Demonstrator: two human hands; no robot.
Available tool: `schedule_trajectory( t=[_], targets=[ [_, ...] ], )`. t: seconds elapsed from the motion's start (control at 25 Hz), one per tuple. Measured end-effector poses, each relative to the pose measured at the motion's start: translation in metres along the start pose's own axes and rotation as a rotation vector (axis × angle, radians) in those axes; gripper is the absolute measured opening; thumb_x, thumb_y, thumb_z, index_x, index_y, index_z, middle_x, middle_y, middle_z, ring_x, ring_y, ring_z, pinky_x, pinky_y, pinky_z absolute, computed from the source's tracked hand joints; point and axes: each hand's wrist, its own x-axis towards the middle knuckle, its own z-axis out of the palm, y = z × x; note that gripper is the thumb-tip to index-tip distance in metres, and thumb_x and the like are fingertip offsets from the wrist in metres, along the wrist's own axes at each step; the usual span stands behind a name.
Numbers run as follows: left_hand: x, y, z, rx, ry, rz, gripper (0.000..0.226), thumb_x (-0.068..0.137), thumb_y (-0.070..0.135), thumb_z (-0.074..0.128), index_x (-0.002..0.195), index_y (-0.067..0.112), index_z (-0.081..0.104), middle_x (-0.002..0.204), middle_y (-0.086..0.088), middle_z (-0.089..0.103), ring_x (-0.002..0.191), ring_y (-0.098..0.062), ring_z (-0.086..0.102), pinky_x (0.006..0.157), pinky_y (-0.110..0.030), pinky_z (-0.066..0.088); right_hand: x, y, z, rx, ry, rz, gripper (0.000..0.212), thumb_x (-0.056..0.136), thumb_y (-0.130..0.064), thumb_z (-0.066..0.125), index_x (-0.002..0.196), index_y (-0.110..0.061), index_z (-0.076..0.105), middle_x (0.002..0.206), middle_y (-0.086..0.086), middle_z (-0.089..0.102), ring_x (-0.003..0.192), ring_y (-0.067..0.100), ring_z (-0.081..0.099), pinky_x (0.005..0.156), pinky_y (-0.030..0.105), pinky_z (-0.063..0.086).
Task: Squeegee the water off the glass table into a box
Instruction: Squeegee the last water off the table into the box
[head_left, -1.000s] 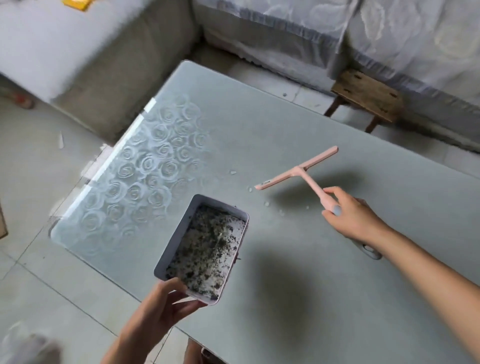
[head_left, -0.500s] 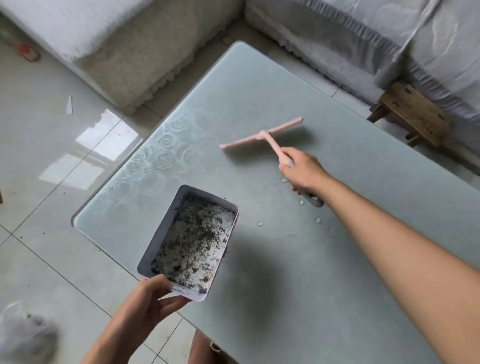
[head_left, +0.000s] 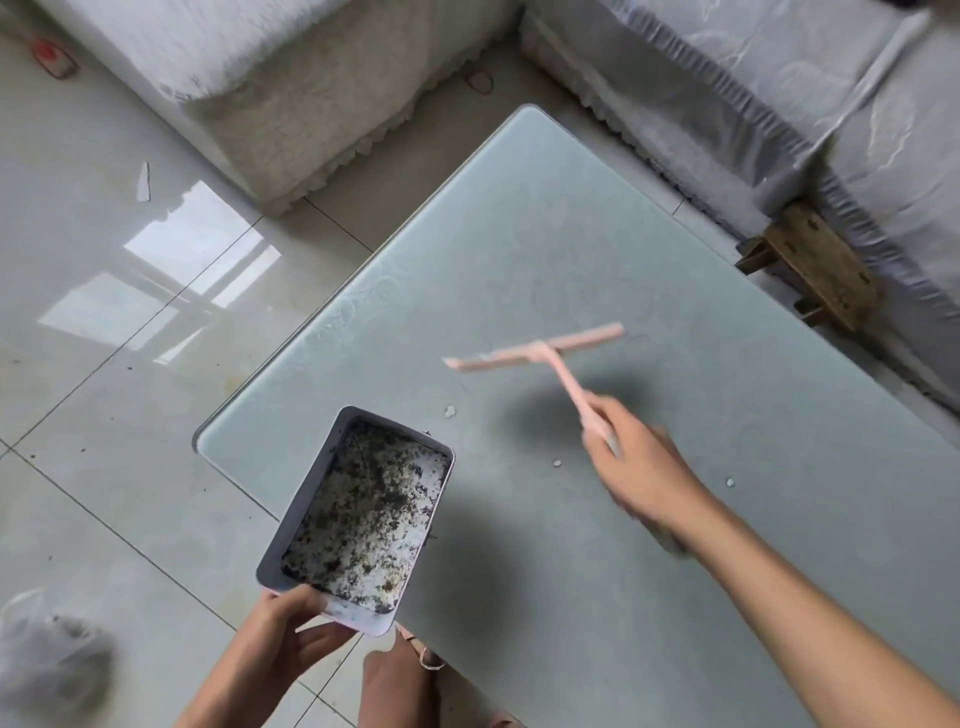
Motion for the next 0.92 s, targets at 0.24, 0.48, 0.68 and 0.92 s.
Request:
schedule_trajectory(
  t=[0.24, 0.48, 0.68, 0.92],
  targets=[
    [-0.004, -0.013, -0.030, -0.099, 0.081, 0.031, 0.055, 0.076, -0.010, 0.041, 0.126, 0.011, 0.049, 0.108, -0.019, 0.070, 0.087, -0.038, 0.070, 0.065, -0.037, 0.060, 0.050, -0.068, 0.071, -0.297, -0.171, -0.192, 0.042, 0.098, -0.022, 0.033, 0.140, -0.028, 0.036, 0.112, 0.022, 0.061, 0.093, 0.040, 0.058, 0.078, 0.041, 0.049],
    [-0.015, -0.028, -0.061, -0.283, 0.163, 0.019, 0.056, 0.079, -0.012, 0.037, 0.128, 0.013, 0.045, 0.106, -0.020, 0.068, 0.086, -0.038, 0.067, 0.055, -0.035, 0.059, -0.039, 0.000, 0.054, -0.575, -0.279, -0.043, 0.051, 0.099, -0.029, 0.032, 0.148, -0.036, 0.018, 0.107, 0.013, 0.063, 0.099, 0.036, 0.058, 0.078, 0.040, 0.045],
    [-0.018, -0.048, -0.082, -0.390, 0.208, 0.029, 0.057, 0.079, -0.013, 0.037, 0.128, 0.013, 0.046, 0.108, -0.020, 0.067, 0.086, -0.035, 0.067, 0.058, -0.037, 0.060, 0.004, -0.084, 0.055, -0.542, -0.203, -0.351, 0.047, 0.096, -0.031, 0.037, 0.140, -0.041, 0.027, 0.096, 0.013, 0.063, 0.090, 0.039, 0.057, 0.071, 0.041, 0.048],
    [-0.020, -0.079, -0.098, -0.577, 0.221, 0.037, 0.045, 0.081, -0.012, 0.035, 0.123, -0.003, 0.047, 0.115, -0.024, 0.059, 0.091, -0.035, 0.061, 0.056, -0.036, 0.060, 0.001, -0.077, 0.101, -0.715, -0.352, -0.312, 0.053, 0.099, -0.027, 0.033, 0.146, -0.040, 0.015, 0.107, 0.019, 0.061, 0.099, 0.040, 0.056, 0.080, 0.043, 0.047]
  ],
)
